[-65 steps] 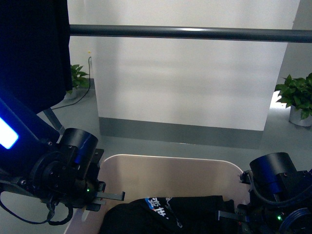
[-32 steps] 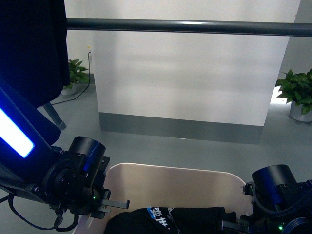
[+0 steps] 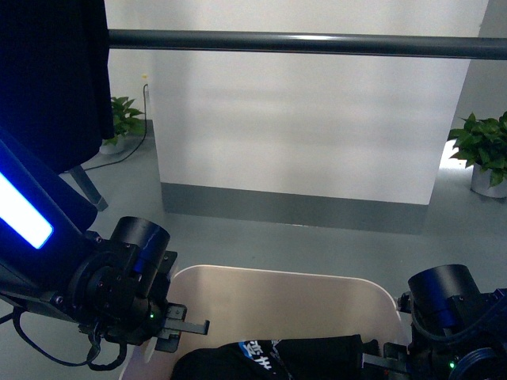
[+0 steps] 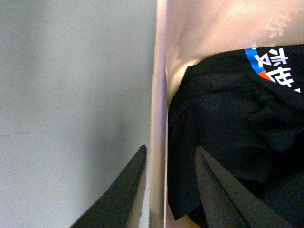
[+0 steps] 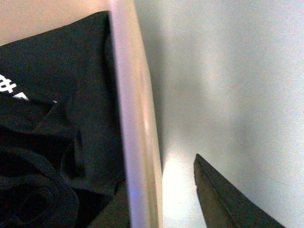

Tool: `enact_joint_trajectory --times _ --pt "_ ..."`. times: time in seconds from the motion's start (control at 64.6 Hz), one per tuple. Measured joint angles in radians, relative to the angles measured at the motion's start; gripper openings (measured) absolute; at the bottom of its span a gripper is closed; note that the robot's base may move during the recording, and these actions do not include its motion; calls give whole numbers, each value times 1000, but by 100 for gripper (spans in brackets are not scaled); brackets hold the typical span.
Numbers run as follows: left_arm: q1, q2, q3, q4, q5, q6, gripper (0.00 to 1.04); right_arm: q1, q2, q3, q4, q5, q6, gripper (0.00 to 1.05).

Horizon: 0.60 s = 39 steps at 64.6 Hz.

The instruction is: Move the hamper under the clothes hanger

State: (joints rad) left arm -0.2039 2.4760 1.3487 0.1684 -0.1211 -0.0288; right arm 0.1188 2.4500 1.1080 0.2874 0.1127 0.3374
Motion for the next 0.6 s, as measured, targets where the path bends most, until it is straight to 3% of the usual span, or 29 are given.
enact_joint_trajectory --times 0.217,0.372,0.418,0.604 --pt "2 -16 -2 10 -2 0 65 0 -24 0 7 31 0 67" --pt "13 -101 -26 31 -2 0 96 17 -129 0 20 40 0 97" --pt "17 -127 -34 35 0 1 100 25 -160 0 23 37 0 99" --pt "35 -251 -103 86 26 12 98 60 -294 -32 47 28 4 97"
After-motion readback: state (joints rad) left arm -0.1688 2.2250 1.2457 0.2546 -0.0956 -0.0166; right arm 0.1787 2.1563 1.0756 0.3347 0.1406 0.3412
